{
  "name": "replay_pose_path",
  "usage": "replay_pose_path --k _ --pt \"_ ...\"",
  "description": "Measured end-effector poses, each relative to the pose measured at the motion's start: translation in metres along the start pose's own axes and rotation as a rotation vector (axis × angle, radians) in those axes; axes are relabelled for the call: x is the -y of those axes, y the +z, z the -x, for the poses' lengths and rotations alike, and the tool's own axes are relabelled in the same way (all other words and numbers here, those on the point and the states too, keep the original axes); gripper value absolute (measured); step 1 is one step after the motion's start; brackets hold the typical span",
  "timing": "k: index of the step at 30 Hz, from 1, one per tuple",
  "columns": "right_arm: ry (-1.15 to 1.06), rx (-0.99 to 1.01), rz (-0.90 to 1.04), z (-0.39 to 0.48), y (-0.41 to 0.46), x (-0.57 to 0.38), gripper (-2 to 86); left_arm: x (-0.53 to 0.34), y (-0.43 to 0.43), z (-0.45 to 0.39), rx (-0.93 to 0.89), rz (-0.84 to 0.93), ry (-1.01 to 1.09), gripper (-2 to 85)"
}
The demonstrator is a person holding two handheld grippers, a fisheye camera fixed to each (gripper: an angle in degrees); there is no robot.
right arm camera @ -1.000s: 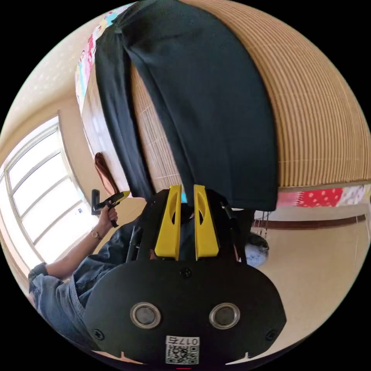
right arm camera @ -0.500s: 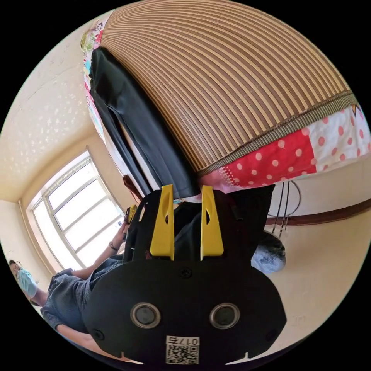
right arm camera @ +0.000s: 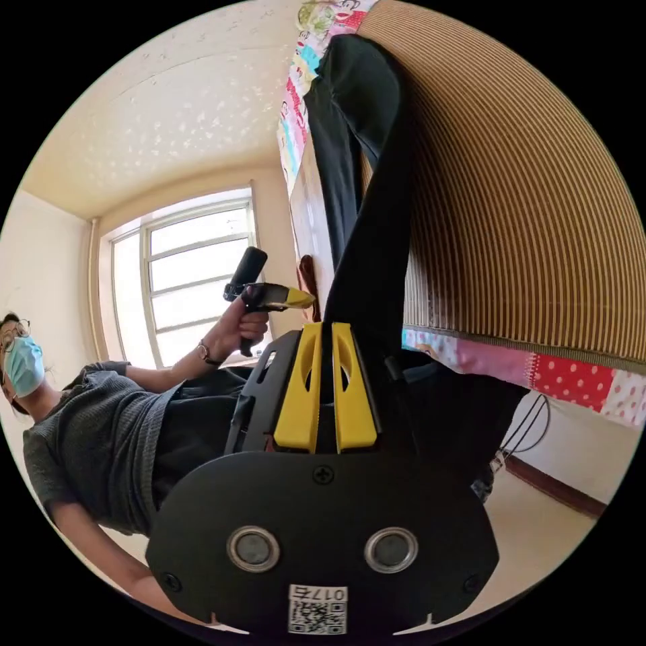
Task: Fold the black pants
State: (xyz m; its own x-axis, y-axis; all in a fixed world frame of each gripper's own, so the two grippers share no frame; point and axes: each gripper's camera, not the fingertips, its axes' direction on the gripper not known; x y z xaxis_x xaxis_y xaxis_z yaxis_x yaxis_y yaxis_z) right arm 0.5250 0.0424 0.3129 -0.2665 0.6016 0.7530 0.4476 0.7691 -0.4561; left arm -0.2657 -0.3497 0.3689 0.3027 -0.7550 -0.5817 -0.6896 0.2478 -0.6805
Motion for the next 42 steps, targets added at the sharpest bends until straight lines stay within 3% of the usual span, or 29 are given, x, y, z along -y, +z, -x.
replay_pose_path --k 3,5,7,9,12,14,16,21,26,28,31,33,35,38,42 --pt "-0.114 0.006 0.072 0.035 0.019 0.011 3.0 0.009 0.006 -0.044 0.013 -0.016 0.099 14.1" --pt "-0.175 0.048 0.124 0.048 0.032 0.021 3.0 0.012 0.015 -0.068 0.124 -0.017 0.166 15.0" --pt "-0.215 0.079 0.191 0.052 0.043 0.031 3.0 0.017 0.039 -0.086 0.28 0.059 0.206 12.2" --pt "-0.278 0.08 0.388 0.042 0.056 0.044 3.2 0.014 0.054 -0.089 0.381 0.101 0.239 7.6" --pt "-0.247 0.043 0.738 -0.002 0.061 0.07 3.5 0.003 0.067 -0.072 0.398 0.101 0.224 3.9" --pt "-0.194 -0.068 0.789 -0.034 0.044 0.102 4.3 -0.003 0.07 -0.055 0.397 0.066 0.184 3.0" --pt "-0.145 -0.102 0.69 -0.062 0.014 0.152 6.5 -0.008 0.07 -0.03 0.298 0.033 0.133 1.7" --pt "-0.012 -0.09 0.025 -0.12 -0.076 0.34 9.8 -0.015 0.065 0.016 0.075 -0.055 0.027 0.5" --pt "0.135 -0.22 -0.289 -0.143 -0.072 0.442 10.7 -0.023 0.063 0.032 -0.007 -0.12 0.017 0.3" --pt "0.177 -0.263 -0.288 -0.146 -0.05 0.467 10.3 -0.029 0.061 0.041 -0.08 -0.158 0.019 0.3" --pt "0.158 -0.49 -0.302 -0.117 -0.014 0.485 6.0 -0.037 0.055 0.056 -0.188 -0.203 0.041 0.3" --pt "-0.005 -0.722 -0.399 -0.052 0.021 0.483 3.9 -0.048 0.044 0.067 -0.251 -0.25 0.067 0.3" --pt "-0.143 -0.775 -0.444 -0.004 0.056 0.479 3.3 -0.064 0.029 0.078 -0.316 -0.317 0.112 0.2" --pt "-0.271 -0.693 -0.434 0.05 0.117 0.492 2.8 -0.095 0.005 0.101 -0.317 -0.379 0.147 0.2" --pt "-0.33 -0.495 -0.313 0.066 0.208 0.548 2.6 -0.129 -0.041 0.134 -0.187 -0.536 0.141 0.4"
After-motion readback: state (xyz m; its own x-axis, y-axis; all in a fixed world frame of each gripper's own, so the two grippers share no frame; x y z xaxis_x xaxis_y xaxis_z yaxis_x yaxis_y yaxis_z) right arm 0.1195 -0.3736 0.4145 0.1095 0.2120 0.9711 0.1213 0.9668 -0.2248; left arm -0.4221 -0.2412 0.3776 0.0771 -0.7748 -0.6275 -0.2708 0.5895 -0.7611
